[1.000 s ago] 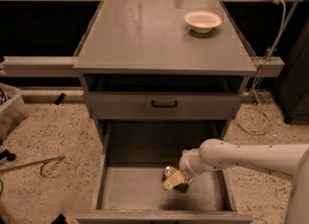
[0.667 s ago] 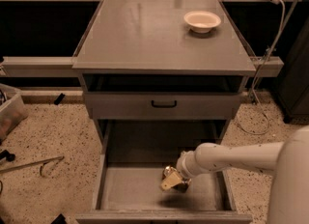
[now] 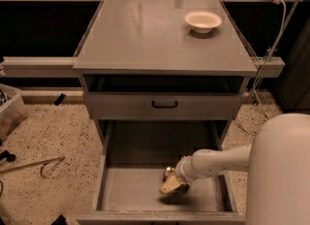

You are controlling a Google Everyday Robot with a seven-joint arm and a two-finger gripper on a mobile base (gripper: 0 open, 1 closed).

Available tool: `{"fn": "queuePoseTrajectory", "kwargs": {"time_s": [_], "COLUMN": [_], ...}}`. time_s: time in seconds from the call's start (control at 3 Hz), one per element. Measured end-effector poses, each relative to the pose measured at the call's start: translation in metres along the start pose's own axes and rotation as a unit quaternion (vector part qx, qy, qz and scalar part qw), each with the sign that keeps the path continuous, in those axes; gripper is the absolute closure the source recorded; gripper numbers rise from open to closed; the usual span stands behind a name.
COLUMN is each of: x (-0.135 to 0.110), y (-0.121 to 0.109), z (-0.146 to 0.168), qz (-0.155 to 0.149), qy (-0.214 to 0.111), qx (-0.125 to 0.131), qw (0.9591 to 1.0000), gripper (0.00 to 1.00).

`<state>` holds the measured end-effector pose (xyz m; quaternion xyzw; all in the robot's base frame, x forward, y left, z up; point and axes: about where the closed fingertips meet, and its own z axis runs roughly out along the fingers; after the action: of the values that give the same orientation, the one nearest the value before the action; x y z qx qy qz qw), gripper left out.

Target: Pick orange can from middle drawer and place on counter

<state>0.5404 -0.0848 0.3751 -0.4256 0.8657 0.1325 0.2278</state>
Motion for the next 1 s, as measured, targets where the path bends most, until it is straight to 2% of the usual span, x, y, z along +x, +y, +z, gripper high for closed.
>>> {"fn": "queuePoseTrajectory", "kwargs": {"time_s": [0.67, 1.0], "x": [0.035, 0.036], "y": [-0.003, -0.004], "z": [0.010, 0.010], "qz": [0.033, 0.033], "qy": [0.023, 0.023], "qx": [0.002, 0.002], "qw": [0.9992, 0.9992], "gripper": [0.00, 0.26]}}
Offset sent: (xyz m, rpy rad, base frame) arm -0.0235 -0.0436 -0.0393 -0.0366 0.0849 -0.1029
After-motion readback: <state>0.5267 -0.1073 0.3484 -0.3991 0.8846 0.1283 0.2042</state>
